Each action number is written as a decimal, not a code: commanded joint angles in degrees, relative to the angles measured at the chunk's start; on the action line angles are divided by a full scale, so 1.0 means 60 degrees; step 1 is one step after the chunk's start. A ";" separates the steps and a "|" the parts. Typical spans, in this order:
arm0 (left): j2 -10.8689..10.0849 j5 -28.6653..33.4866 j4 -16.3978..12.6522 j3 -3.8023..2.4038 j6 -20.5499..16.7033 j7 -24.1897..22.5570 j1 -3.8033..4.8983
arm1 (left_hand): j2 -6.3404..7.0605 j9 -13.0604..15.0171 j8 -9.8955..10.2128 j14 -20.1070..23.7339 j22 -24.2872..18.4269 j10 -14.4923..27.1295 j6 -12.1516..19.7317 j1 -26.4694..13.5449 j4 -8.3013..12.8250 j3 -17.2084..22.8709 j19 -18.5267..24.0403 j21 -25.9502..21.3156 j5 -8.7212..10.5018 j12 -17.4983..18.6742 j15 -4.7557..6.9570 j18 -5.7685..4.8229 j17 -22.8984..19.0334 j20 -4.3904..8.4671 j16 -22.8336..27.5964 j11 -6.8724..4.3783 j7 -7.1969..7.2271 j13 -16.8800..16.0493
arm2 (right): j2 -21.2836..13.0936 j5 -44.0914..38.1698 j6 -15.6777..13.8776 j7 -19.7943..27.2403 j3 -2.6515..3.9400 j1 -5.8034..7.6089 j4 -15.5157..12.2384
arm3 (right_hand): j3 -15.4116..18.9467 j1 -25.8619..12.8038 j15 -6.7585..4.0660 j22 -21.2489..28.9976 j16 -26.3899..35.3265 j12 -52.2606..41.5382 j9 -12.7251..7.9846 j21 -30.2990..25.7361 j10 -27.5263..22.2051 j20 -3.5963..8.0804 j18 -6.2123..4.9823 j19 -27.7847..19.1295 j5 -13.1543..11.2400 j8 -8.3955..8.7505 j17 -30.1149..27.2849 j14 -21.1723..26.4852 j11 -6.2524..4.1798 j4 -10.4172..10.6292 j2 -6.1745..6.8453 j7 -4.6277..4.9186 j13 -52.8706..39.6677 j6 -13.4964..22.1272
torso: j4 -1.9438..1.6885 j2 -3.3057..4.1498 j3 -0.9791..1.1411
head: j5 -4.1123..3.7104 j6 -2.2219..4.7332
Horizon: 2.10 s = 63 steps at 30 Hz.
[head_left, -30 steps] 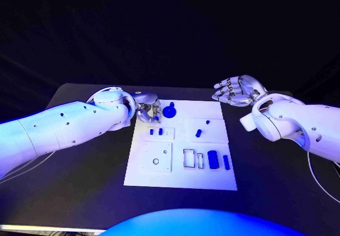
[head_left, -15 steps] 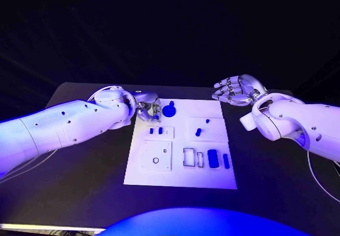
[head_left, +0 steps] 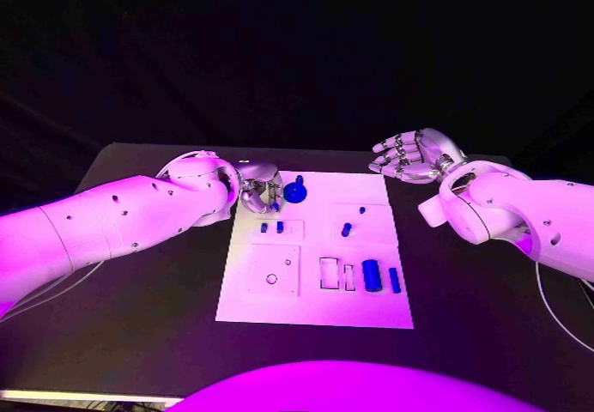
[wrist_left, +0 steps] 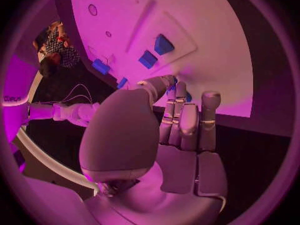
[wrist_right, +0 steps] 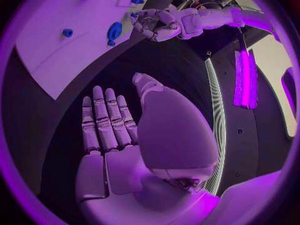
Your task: Assemble the parts on the task board
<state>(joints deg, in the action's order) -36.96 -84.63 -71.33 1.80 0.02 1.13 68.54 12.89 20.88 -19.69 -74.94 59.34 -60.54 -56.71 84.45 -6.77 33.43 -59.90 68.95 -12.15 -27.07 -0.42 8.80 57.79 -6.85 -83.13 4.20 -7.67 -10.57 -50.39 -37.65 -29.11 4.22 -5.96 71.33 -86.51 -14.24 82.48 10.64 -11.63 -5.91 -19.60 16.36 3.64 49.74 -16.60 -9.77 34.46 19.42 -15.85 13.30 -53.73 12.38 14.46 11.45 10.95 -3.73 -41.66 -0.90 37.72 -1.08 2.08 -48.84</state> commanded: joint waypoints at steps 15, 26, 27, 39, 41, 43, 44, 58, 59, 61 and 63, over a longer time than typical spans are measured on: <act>0.0045 0.0133 0.0011 0.0040 0.0429 -0.0067 -0.0010 | 0.0013 0.0016 0.0027 0.0005 -0.0042 -0.0060 -0.0082 -0.0082 0.0007 -0.0031 0.0026 -0.0056 0.0071 0.0067 -0.0043 -0.0095 -0.0045 -0.0015 -0.0017 -0.0012 -0.0004 0.0013 | 0.0003 -0.0083 0.0123 0.0123 0.0003 -0.0005 -0.0016 | 0.0002 0.0017 -0.0004 0.0028 0.0054 0.0059 -0.0016 -0.0030 0.0027 -0.0015 0.0030 -0.0099 0.0066 0.0023 -0.0025 0.0041 0.0010 0.0032 -0.0079 0.0830 0.0011 -0.0091 | -0.0003 0.0000 -0.0008 | -0.0019 -0.0020; 0.0103 0.0082 0.0096 0.0044 0.0420 -0.0026 -0.0011 | 0.0010 0.0018 0.0035 0.0025 -0.0076 -0.0064 -0.0084 -0.0076 0.0016 -0.0026 0.0060 -0.0083 0.0081 0.0086 -0.0043 -0.0087 -0.0081 -0.0016 -0.0007 -0.0013 -0.0002 0.0013 | -0.0002 -0.0083 0.0122 0.0124 0.0003 -0.0005 -0.0023 | 0.0002 0.0017 -0.0004 0.0028 0.0054 0.0059 -0.0016 -0.0030 0.0027 -0.0015 0.0030 -0.0099 0.0066 0.0023 -0.0025 0.0041 0.0010 0.0032 -0.0079 0.0830 0.0011 -0.0091 | -0.0006 0.0000 -0.0005 | -0.0031 -0.0019; 0.0117 0.0071 0.0117 0.0048 0.0416 -0.0023 -0.0012 | 0.0010 0.0018 0.0035 0.0025 -0.0076 -0.0064 -0.0084 -0.0076 0.0016 -0.0026 0.0060 -0.0083 0.0081 0.0086 -0.0043 -0.0087 -0.0081 -0.0016 -0.0007 -0.0013 -0.0002 0.0013 | -0.0001 -0.0083 0.0122 0.0125 0.0003 -0.0005 -0.0024 | 0.0002 0.0017 -0.0004 0.0028 0.0054 0.0059 -0.0016 -0.0030 0.0027 -0.0015 0.0030 -0.0099 0.0066 0.0023 -0.0025 0.0041 0.0010 0.0032 -0.0079 0.0830 0.0011 -0.0091 | -0.0006 0.0000 -0.0005 | -0.0031 -0.0019; 0.0215 -0.0123 0.0303 0.0101 0.0434 -0.0020 -0.0077 | 0.0013 0.0014 0.0077 0.0034 -0.0068 -0.0065 -0.0055 -0.0063 0.0041 -0.0015 0.0051 -0.0086 0.0101 0.0141 -0.0047 -0.0088 -0.0089 -0.0018 -0.0001 -0.0004 -0.0013 0.0016 | -0.0013 -0.0083 0.0127 0.0125 0.0003 -0.0005 -0.0031 | -0.0001 0.0018 -0.0004 0.0036 0.0057 0.0062 -0.0021 -0.0030 0.0029 -0.0015 0.0030 -0.0104 0.0066 0.0023 -0.0035 0.0039 0.0010 0.0032 -0.0079 0.0830 0.0011 -0.0093 | -0.0012 -0.0001 -0.0007 | -0.0049 -0.0043; 0.0213 -0.0167 0.0295 0.0104 0.0447 -0.0030 -0.0087 | 0.0013 0.0014 0.0077 0.0034 -0.0068 -0.0065 -0.0055 -0.0063 0.0041 -0.0015 0.0051 -0.0086 0.0101 0.0141 -0.0047 -0.0088 -0.0089 -0.0018 -0.0001 -0.0004 -0.0013 0.0016 | -0.0010 -0.0083 0.0128 0.0123 0.0003 -0.0005 -0.0028 | -0.0001 0.0018 -0.0004 0.0036 0.0057 0.0062 -0.0021 -0.0030 0.0029 -0.0015 0.0030 -0.0104 0.0066 0.0023 -0.0035 0.0039 0.0010 0.0032 -0.0079 0.0830 0.0011 -0.0093 | -0.0015 -0.0008 -0.0007 | -0.0060 -0.0044; 0.0205 -0.0204 0.0279 0.0106 0.0457 -0.0043 -0.0096 | 0.0015 0.0014 0.0081 0.0037 -0.0067 -0.0067 -0.0054 -0.0062 0.0045 -0.0015 0.0050 -0.0086 0.0105 0.0147 -0.0048 -0.0089 -0.0095 -0.0019 0.0001 -0.0003 -0.0014 0.0016 | -0.0008 -0.0083 0.0128 0.0121 0.0003 -0.0005 -0.0026 | -0.0001 0.0018 -0.0004 0.0036 0.0057 0.0062 -0.0021 -0.0030 0.0029 -0.0015 0.0030 -0.0104 0.0066 0.0023 -0.0035 0.0039 0.0010 0.0032 -0.0079 0.0830 0.0011 -0.0093 | -0.0015 -0.0012 -0.0011 | -0.0089 -0.0040; 0.0202 -0.0216 0.0271 0.0106 0.0456 -0.0049 -0.0100 | 0.0015 0.0014 0.0081 0.0037 -0.0067 -0.0067 -0.0054 -0.0062 0.0045 -0.0015 0.0050 -0.0086 0.0105 0.0147 -0.0048 -0.0089 -0.0095 -0.0019 0.0001 -0.0003 -0.0014 0.0016 | -0.0007 -0.0083 0.0128 0.0120 0.0003 -0.0005 -0.0026 | -0.0001 0.0018 -0.0004 0.0036 0.0057 0.0062 -0.0021 -0.0030 0.0029 -0.0015 0.0030 -0.0104 0.0066 0.0023 -0.0035 0.0039 0.0010 0.0032 -0.0079 0.0830 0.0011 -0.0093 | -0.0016 -0.0012 -0.0013 | -0.0089 -0.0038; 0.0149 -0.0143 0.0223 0.0108 0.0365 -0.0133 -0.0139 | 0.0138 -0.0139 0.0646 0.0066 -0.0119 -0.0269 0.0442 -0.0133 0.0109 -0.0005 0.0069 -0.0175 0.0142 0.0436 -0.0070 -0.0080 -0.0155 -0.0041 0.0016 0.0016 -0.0113 -0.0044 | 0.0009 -0.0100 0.0105 0.0108 0.0003 -0.0009 -0.0003 | -0.0004 0.0011 -0.0003 0.0047 0.0060 0.0065 -0.0029 -0.0028 0.0031 -0.0015 0.0030 -0.0102 0.0068 0.0024 -0.0052 0.0035 0.0010 0.0038 -0.0079 0.0830 0.0011 -0.0094 | -0.0001 -0.0006 -0.0005 | -0.0016 -0.0008; 0.0145 -0.0137 0.0223 0.0108 0.0354 -0.0135 -0.0140 | 0.0149 -0.0156 0.0697 0.0066 -0.0123 -0.0278 0.0492 -0.0142 0.0108 -0.0005 0.0069 -0.0181 0.0141 0.0461 -0.0070 -0.0079 -0.0154 -0.0041 0.0016 0.0013 -0.0118 -0.0049 | 0.0011 -0.0101 0.0105 0.0104 0.0003 -0.0010 0.0005 | -0.0004 0.0011 -0.0003 0.0047 0.0060 0.0065 -0.0029 -0.0028 0.0031 -0.0015 0.0030 -0.0102 0.0068 0.0024 -0.0052 0.0035 0.0010 0.0038 -0.0079 0.0830 0.0011 -0.0094 | 0.0000 -0.0005 -0.0004 | -0.0014 -0.0008; 0.0141 -0.0129 0.0225 0.0108 0.0341 -0.0134 -0.0142 | 0.0193 -0.0230 0.0896 0.0076 -0.0146 -0.0315 0.0716 -0.0166 0.0109 0.0001 0.0080 -0.0213 0.0137 0.0544 -0.0062 -0.0073 -0.0176 -0.0038 0.0020 0.0001 -0.0123 -0.0069 | 0.0017 -0.0104 0.0103 0.0095 0.0003 -0.0010 0.0033 | -0.0004 0.0011 -0.0003 0.0047 0.0060 0.0065 -0.0029 -0.0028 0.0031 -0.0015 0.0030 -0.0102 0.0068 0.0024 -0.0052 0.0035 0.0010 0.0038 -0.0079 0.0830 0.0011 -0.0094 | 0.0000 -0.0007 -0.0001 | -0.0014 -0.0002; 0.0137 -0.0123 0.0228 0.0108 0.0326 -0.0129 -0.0143 | 0.0211 -0.0255 0.0960 0.0085 -0.0143 -0.0328 0.0783 -0.0175 0.0109 0.0001 0.0073 -0.0216 0.0137 0.0575 -0.0061 -0.0074 -0.0193 -0.0036 0.0025 0.0001 -0.0129 -0.0077 | 0.0020 -0.0106 0.0100 0.0089 0.0003 -0.0011 0.0060 | -0.0004 0.0011 -0.0003 0.0047 0.0060 0.0065 -0.0029 -0.0028 0.0031 -0.0015 0.0030 -0.0102 0.0068 0.0024 -0.0052 0.0035 0.0010 0.0038 -0.0079 0.0830 0.0011 -0.0094 | -0.0005 -0.0009 -0.0003 | -0.0017 0.0004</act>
<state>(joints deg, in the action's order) -36.18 -85.25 -69.88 2.46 1.42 0.78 67.72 13.80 19.40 -14.05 -74.72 58.48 -62.07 -52.45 83.56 -6.47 33.44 -59.77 67.83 -11.50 -23.94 -0.63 8.81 56.72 -6.97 -83.13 4.31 -8.45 -10.96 -50.32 -37.68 -29.08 4.21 -5.96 71.30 -86.24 -14.24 82.49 10.64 -11.40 -5.91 -19.60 16.23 3.64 49.74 -16.81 -9.77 34.26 19.64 -15.85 13.03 -53.73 12.38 14.46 11.46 11.15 -3.73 -41.87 -0.92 37.66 -1.10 1.98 -48.87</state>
